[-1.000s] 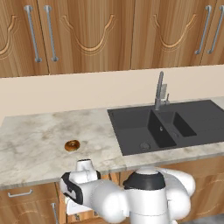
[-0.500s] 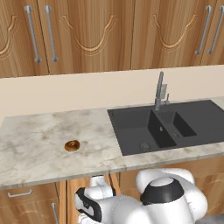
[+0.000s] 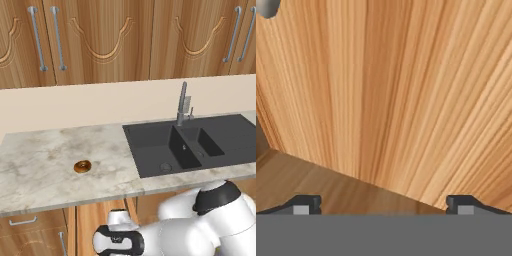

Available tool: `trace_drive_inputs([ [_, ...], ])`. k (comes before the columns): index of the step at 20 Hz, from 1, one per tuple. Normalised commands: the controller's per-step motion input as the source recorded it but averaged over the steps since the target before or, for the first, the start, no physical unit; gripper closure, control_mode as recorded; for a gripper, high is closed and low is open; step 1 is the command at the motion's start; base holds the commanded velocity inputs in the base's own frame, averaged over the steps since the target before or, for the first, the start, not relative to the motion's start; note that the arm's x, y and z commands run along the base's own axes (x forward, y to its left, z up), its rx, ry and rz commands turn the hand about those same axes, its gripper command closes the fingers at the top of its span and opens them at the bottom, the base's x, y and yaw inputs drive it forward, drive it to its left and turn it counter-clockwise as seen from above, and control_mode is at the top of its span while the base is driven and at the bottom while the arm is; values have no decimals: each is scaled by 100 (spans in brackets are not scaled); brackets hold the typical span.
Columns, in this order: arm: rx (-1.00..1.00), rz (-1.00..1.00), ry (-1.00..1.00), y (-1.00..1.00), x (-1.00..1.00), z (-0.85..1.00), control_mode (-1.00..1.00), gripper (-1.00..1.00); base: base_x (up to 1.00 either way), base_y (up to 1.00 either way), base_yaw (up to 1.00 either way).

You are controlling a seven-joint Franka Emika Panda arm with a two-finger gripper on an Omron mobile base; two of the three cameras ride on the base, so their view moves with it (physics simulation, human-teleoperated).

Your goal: Pick the dish brush from the drawer and place it on the counter.

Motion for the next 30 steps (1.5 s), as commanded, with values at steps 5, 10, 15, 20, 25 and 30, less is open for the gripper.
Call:
trace_drive_inputs([
  [5, 0, -28, -36, 96, 59, 40, -100, -100, 0, 0, 0],
  [10, 0, -35, -25, 62, 80, 21, -100, -100, 0, 0, 0],
  [15, -5, -24, -3, 27, 100, 47, -100, -100, 0, 0, 0],
  [20, -15, -15, 2, 1, 96, 28, -100, -100, 0, 0, 0],
  [25, -28, -22, 0, -1, 67, -19, -100, -100, 0, 0, 0],
  [30, -14, -21, 8, -64, 2, -24, -100, -100, 0, 0, 0],
])
